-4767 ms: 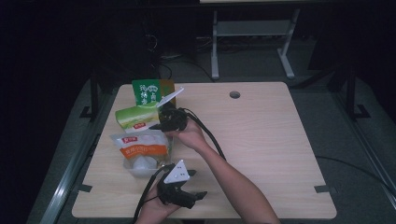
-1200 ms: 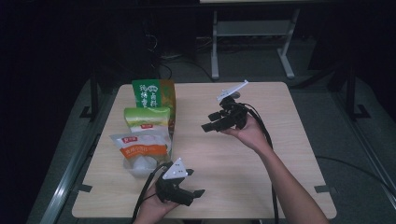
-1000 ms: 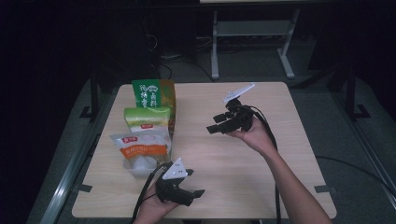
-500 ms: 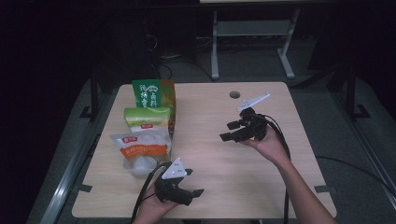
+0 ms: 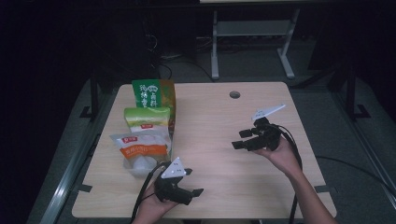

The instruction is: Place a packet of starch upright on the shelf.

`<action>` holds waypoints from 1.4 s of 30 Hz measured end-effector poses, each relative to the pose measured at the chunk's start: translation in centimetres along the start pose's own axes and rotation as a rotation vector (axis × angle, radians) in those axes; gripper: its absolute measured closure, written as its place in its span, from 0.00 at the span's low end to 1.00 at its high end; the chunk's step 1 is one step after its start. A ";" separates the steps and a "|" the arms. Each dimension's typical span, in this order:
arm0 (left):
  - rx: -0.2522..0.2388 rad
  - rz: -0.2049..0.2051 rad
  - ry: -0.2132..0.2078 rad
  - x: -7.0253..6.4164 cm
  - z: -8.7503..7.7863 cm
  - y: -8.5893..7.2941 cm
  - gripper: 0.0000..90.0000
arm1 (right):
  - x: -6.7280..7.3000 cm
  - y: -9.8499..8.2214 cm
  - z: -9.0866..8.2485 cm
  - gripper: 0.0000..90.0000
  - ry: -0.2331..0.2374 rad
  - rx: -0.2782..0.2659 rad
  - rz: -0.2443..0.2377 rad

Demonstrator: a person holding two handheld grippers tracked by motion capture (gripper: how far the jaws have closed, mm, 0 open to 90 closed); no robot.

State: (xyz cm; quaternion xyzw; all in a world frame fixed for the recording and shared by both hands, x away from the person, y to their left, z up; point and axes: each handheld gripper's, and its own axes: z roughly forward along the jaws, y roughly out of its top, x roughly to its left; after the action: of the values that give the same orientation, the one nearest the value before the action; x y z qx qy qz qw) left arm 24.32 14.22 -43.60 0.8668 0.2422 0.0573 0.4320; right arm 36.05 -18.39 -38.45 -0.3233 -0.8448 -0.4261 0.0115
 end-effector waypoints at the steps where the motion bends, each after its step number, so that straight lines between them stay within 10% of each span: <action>1: -0.001 -0.001 0.000 0.0 0.0 0.0 0.24 | -0.1 -0.3 -0.1 0.37 0.001 0.002 0.008; 42: -0.001 0.000 -0.002 -0.3 0.0 0.1 0.24 | 1.9 -8.1 -0.6 0.32 -0.018 -0.014 0.048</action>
State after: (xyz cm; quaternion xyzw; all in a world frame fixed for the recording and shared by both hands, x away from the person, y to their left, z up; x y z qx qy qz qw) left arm 24.14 14.04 -43.56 0.8666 0.2418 0.0566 0.4328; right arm 29.85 -21.23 -43.31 -0.3473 -0.8339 -0.4288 0.0115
